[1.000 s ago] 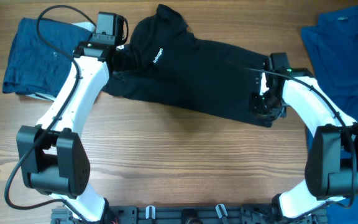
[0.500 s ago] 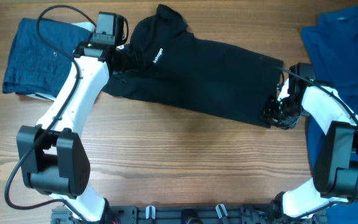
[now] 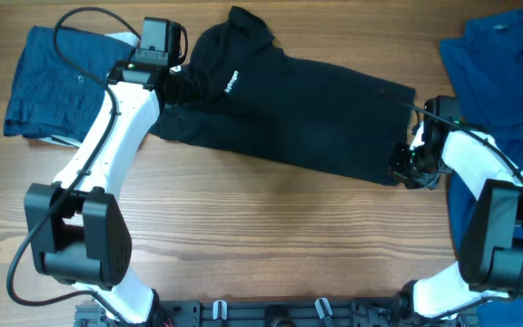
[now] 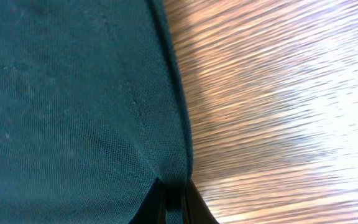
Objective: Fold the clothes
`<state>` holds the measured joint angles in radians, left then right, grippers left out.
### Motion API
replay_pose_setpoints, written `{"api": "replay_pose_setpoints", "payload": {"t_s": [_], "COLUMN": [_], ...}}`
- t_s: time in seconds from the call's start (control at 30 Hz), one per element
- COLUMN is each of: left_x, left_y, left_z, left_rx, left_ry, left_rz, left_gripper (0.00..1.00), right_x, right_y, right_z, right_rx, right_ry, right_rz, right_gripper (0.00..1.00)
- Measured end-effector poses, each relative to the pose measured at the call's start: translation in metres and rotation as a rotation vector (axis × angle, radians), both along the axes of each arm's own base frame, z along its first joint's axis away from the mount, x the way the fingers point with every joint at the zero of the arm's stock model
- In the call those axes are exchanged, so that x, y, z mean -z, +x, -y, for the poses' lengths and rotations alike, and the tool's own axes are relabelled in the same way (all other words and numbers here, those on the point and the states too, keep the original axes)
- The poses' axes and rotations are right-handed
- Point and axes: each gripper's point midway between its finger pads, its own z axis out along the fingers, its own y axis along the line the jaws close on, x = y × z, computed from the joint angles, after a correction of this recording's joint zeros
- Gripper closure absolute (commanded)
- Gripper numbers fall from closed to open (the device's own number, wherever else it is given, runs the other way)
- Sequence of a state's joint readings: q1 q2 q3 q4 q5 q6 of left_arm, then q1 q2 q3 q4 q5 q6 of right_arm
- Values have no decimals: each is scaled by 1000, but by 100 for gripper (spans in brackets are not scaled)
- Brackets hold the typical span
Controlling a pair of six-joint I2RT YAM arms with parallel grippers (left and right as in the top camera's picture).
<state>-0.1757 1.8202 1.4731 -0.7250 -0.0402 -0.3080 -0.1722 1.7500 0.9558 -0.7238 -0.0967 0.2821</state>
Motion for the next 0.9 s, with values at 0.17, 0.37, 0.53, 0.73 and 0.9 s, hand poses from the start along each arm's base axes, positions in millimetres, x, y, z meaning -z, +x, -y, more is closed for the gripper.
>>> {"api": "replay_pose_setpoints", "payload": {"t_s": [0.17,0.37,0.53,0.73,0.9], "left_x": [0,0,12,64,84], "left_y": [0,-8,-29,-40,-26], "left_z": [1,37,37,45,52], "left_rx": [3,239,296,323,329], "left_ry": [-4,73,93,51,38], "left_rz": [2,10,-84,-238,-219], "left_gripper": [14,96,96,96,94], "right_x": [-3,-28,-82,-83,-84], "right_y": [18,36,73,81,84], "right_z": [67,69,52,15,14], "right_rx": [96,-3,-47,-136,-143], "right_ry": [-98,-90,14,58,54], "right_rz": [119,146,245,259,272], "right_gripper": [68,40,39,39,39]}}
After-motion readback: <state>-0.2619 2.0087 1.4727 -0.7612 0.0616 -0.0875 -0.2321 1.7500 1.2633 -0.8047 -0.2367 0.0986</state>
